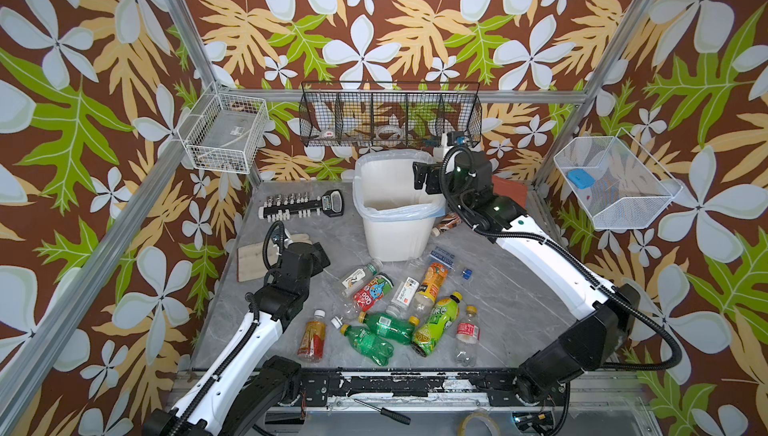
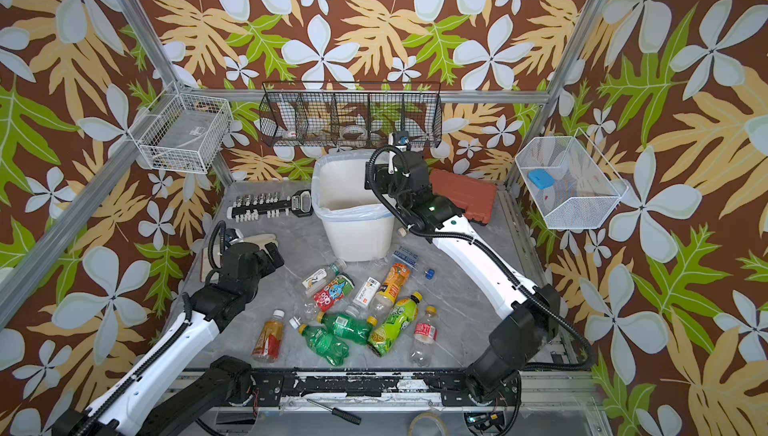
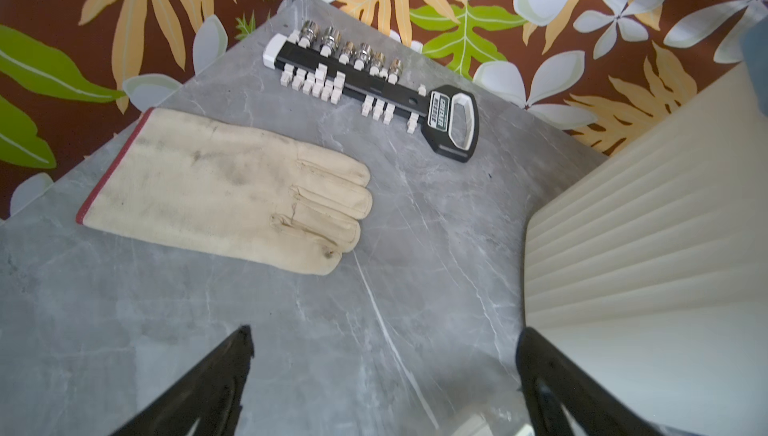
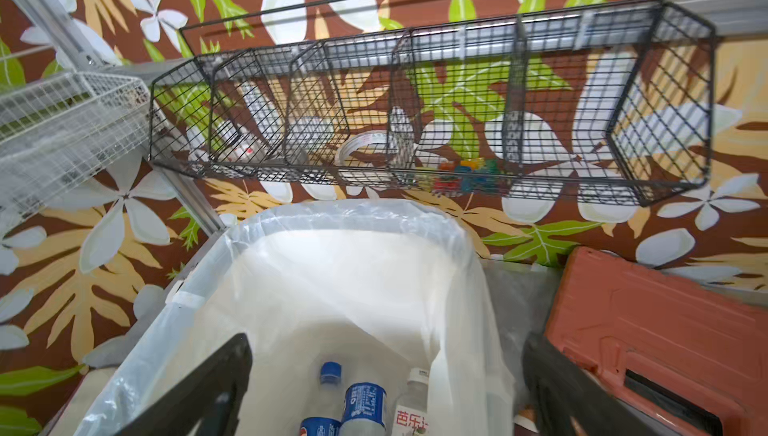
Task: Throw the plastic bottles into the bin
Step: 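Open the right gripper to drop the blue-labelled bottle into the bin, then lower the left gripper onto the yellow-labelled tea bottle while the right withdraws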
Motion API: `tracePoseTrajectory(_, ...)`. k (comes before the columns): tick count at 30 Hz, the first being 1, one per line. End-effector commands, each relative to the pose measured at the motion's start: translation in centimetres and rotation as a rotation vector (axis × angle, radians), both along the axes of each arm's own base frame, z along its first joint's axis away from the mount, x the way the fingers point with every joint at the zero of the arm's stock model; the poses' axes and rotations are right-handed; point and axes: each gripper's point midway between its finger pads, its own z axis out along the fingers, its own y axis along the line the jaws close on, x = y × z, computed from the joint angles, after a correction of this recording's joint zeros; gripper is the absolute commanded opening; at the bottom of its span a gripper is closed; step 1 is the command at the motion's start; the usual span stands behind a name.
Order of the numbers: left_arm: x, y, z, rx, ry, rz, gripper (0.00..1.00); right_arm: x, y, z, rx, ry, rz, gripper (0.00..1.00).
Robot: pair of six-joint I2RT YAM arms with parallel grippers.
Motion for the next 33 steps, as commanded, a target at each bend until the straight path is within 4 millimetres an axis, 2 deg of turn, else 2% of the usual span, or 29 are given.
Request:
tracePoseTrajectory(1,-3.2,-0.6,-2.8,-0.048,0.196,-0.040,0.98,-0.3,-1.1,1.8,0.124,-0.066,0.002,0.99)
tracePoseTrajectory(7,-6.2,-1.8,-5.4,-0.121,0.345,-0.066,0.91,-0.7,-2.6,1.9,0.139,-0.078,-0.001,1.00)
tracePoseTrajectory(10,-7.5,-2.2,-5.4,-0.084,0.405,-0.064,0.91,-1.2,-2.9,2.1,0.138,-0.085,-0.001,1.00)
tracePoseTrajectory(19,-13.1,-2.2,-9.1,-0.068,0.592,-0.024,0.89,-2.7,-4.1,1.9,0.162,-0.102,-0.019,1.00)
tracePoseTrajectory(33,-15.7,-3.4,-11.7,-0.072,0.697,-0.077,0.86,-2.9,-5.1,1.1,0.164,-0.093,-0.038,0.99)
